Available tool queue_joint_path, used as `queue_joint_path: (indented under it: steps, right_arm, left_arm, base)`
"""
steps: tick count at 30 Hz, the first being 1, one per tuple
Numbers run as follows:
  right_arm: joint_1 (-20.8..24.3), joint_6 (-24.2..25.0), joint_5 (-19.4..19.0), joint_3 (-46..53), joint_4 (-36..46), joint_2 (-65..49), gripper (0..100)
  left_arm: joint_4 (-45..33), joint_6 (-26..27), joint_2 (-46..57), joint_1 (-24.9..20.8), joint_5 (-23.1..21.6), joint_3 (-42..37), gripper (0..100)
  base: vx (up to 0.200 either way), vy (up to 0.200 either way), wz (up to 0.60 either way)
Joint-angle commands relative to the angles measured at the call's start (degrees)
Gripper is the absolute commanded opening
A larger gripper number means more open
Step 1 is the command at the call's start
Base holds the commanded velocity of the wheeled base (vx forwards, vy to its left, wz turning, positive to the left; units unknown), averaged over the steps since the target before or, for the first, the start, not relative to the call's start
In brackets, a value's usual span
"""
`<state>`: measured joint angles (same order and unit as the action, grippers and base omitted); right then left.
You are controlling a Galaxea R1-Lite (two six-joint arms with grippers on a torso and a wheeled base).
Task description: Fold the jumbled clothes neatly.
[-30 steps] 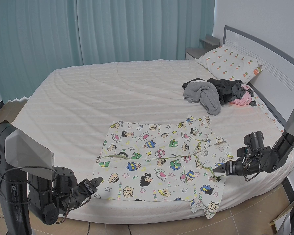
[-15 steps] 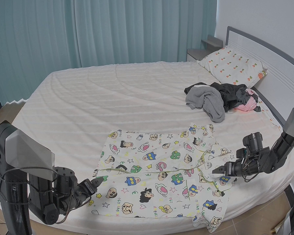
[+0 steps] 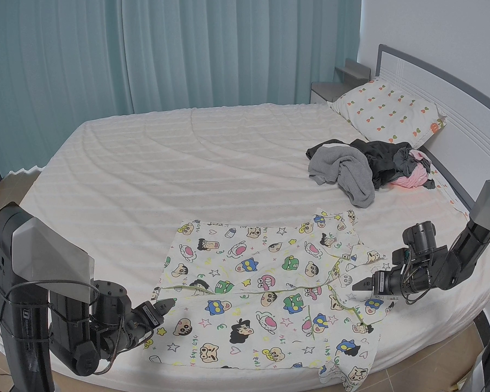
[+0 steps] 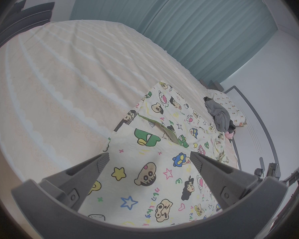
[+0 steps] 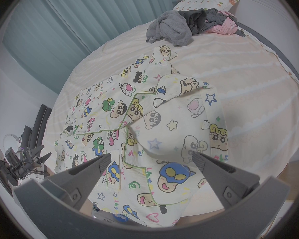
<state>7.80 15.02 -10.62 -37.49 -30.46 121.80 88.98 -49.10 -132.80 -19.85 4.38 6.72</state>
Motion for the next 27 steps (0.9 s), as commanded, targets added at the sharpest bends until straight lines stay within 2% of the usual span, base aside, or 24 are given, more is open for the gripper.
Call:
queue_joint_path:
  steps: [1, 3, 12, 18, 24, 27]
  right_arm:
    - [-0.1, 0.1, 0.0, -0.1, -0.1, 0.1, 100]
    - [0.0, 0.1, 0.0, -0.5, -0.4, 0.1, 100]
    - [0.0, 0.3, 0.0, -0.8, -1.6, 0.5, 100]
    - [0.1, 0.3, 0.0, -0.9, -1.7, 0.4, 100]
    - [0.4, 0.4, -0.1, -2.8, -1.7, -0.1, 100]
    - [1.2, 5.4, 0.0, -5.7, -1.7, -0.9, 100]
  left_arm:
    - [1.0, 0.0, -0.3, -0.1, 0.1, 0.1, 100]
    - [1.0, 0.0, -0.4, 0.0, 0.4, 0.2, 100]
    - [1.0, -0.3, 0.4, 0.0, 0.8, 0.1, 100]
    - [1.0, -0.3, 0.4, 0.4, 0.8, 0.1, 100]
    - [1.0, -0.3, 0.4, 0.6, 0.7, 0.2, 100]
    - [1.0, -0.3, 0.4, 0.6, 0.8, 0.2, 100]
  base:
    - [0.000, -0.200, 0.00]
    - [0.000, -0.200, 0.00]
    - [0.000, 0.000, 0.00]
    - [0.200, 0.000, 0.00]
    - [0.000, 0.000, 0.00]
    - [0.000, 0.000, 0.00]
